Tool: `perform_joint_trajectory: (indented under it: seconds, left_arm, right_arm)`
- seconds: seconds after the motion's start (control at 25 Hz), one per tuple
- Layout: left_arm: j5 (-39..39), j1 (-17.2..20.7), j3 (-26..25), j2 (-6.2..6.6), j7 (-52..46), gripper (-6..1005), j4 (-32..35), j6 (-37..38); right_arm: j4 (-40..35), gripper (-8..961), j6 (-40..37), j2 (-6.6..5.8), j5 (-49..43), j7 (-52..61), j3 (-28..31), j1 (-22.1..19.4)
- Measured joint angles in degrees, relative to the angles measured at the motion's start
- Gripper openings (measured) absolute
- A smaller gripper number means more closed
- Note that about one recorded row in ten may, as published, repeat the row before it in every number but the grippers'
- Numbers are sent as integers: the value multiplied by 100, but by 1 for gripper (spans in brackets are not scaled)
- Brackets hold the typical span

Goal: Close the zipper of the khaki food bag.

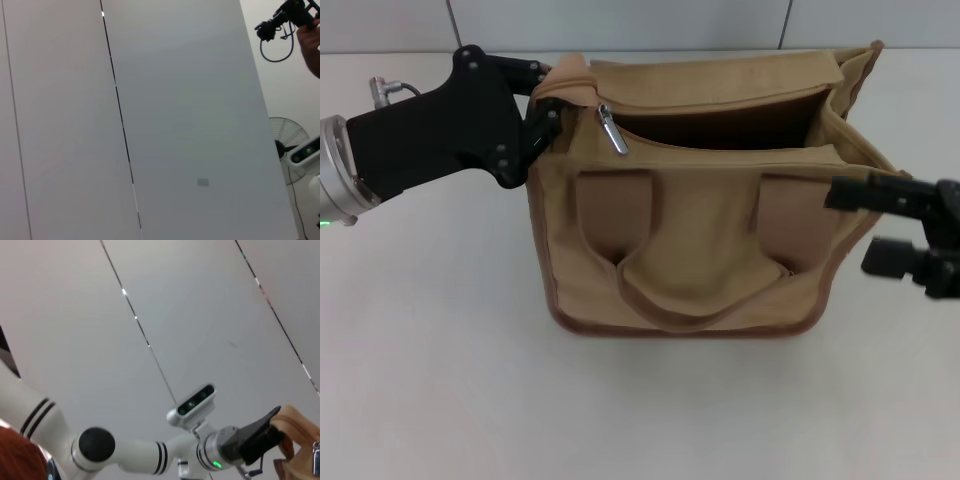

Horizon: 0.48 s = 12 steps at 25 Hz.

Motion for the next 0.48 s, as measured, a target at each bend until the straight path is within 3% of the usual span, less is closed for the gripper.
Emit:
perform_joint_trajectory:
  seconds: [0.16, 0.48]
  left_arm:
    - [-44, 63, -53, -3, 1, 0, 0, -1]
    - [-68, 88, -52, -8, 1, 0, -18, -43]
  right_arm:
    - [-74, 820, 36, -116, 381, 884, -16, 279]
    - [-607, 819, 305, -183, 430, 2192, -141, 801]
